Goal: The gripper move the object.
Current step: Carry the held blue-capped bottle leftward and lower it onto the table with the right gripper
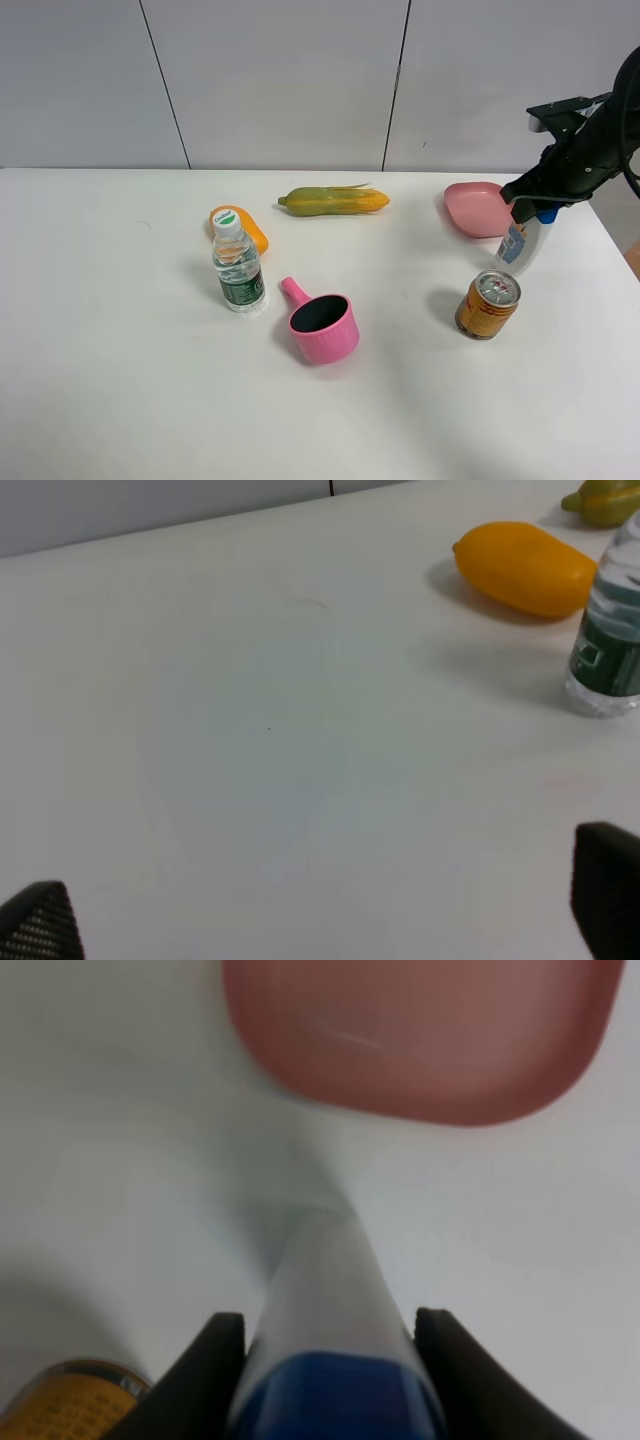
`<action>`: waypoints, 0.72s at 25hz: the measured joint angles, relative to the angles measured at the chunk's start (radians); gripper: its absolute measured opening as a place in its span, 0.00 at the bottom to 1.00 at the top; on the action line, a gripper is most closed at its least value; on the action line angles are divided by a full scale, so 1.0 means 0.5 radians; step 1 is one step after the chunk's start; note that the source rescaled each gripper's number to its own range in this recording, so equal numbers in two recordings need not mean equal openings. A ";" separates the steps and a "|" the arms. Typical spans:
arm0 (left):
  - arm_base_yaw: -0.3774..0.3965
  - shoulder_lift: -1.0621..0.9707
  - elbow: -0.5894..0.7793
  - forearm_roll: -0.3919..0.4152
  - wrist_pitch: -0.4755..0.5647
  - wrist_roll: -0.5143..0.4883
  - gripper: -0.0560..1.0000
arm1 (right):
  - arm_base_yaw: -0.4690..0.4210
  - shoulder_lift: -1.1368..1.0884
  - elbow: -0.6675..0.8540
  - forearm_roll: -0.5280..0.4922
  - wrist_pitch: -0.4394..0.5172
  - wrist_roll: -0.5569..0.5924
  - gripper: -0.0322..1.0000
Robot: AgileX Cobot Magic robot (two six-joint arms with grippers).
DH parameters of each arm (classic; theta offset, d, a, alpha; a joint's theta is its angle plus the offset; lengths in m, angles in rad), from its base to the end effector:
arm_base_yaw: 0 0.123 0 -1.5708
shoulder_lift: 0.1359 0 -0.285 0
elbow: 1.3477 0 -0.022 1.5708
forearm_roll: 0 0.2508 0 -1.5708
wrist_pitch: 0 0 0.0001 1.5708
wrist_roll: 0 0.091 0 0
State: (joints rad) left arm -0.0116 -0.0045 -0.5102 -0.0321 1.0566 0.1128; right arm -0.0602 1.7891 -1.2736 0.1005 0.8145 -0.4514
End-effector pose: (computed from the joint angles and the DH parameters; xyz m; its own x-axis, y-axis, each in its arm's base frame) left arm -0.0066 -0.0025 0.2805 -0.4333 0.1018 -0.8955 0.0790 0.9941 0.0748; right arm 0.3652 -0.0154 0.2203 -0.8896 -0.3191 -0.3269 -0.3185 0.9462 -0.0570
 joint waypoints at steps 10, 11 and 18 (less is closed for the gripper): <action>0.000 0.000 0.000 0.000 0.000 0.000 1.00 | 0.000 0.000 0.000 -0.016 -0.017 0.007 0.03; 0.000 0.000 0.000 0.000 0.000 0.000 1.00 | 0.000 0.000 0.000 -0.016 -0.013 0.011 0.03; 0.000 0.000 0.000 0.000 0.000 0.000 1.00 | 0.000 0.000 0.000 -0.018 0.013 0.070 0.06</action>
State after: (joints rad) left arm -0.0116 -0.0045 -0.5102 -0.0321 1.0566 0.1128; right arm -0.0602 1.7891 -1.2736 0.0915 0.8210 -0.4165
